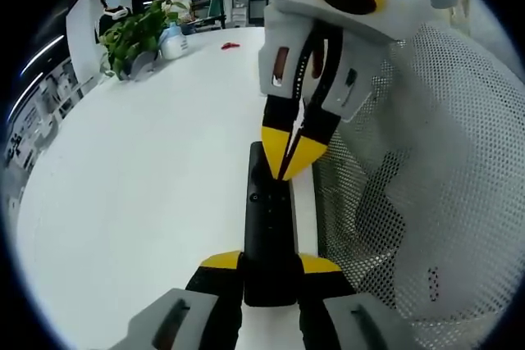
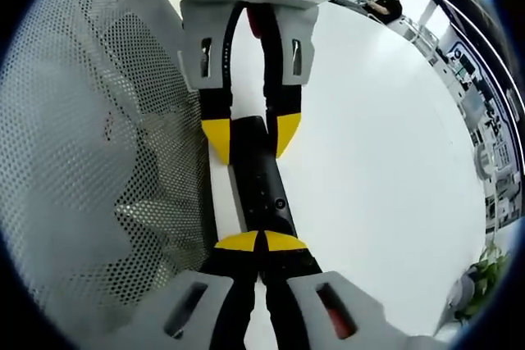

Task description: Press the specified remote control buttons in sequence, fully releasing each button before pressing the next.

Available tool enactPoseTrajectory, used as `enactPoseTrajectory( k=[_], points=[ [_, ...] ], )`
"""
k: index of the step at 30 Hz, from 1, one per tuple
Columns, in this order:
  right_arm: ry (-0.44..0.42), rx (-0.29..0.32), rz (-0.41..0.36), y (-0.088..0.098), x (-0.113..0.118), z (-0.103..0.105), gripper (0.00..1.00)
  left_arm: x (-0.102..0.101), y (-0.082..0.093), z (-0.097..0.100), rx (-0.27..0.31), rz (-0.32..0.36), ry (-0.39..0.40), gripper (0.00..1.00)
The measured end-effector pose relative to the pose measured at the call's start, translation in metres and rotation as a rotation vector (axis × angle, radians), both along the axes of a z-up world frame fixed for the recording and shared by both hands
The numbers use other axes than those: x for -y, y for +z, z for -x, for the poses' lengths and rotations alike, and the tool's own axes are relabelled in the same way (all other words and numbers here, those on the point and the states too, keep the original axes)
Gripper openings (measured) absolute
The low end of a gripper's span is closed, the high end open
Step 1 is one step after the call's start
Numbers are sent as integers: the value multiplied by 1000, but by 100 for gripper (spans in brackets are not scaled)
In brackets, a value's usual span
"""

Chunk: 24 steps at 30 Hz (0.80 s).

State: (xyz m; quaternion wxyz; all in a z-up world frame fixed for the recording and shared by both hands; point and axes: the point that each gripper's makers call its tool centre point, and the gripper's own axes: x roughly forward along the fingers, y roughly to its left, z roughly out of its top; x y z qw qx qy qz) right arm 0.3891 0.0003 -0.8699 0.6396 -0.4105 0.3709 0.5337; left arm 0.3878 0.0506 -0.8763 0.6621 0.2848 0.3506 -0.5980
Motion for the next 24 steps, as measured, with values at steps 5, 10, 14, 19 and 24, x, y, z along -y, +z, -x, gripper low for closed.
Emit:
enactPoseTrajectory(
  k=[5, 10, 14, 19, 24],
  points=[
    [-13, -7, -11, -1, 0, 0, 0, 0, 0, 0, 0, 0, -1, 25],
    [-21, -6, -9, -1, 0, 0, 0, 0, 0, 0, -1, 0, 0, 25],
    [-28, -13, -15, -1, 0, 0, 0, 0, 0, 0, -1, 1, 0, 25],
    [-17, -3, -8, -1, 0, 0, 0, 0, 0, 1, -2, 0, 1, 25],
    [-31, -21, -17, 0, 0, -1, 0, 0, 0, 0, 0, 2, 2, 25]
  ],
)
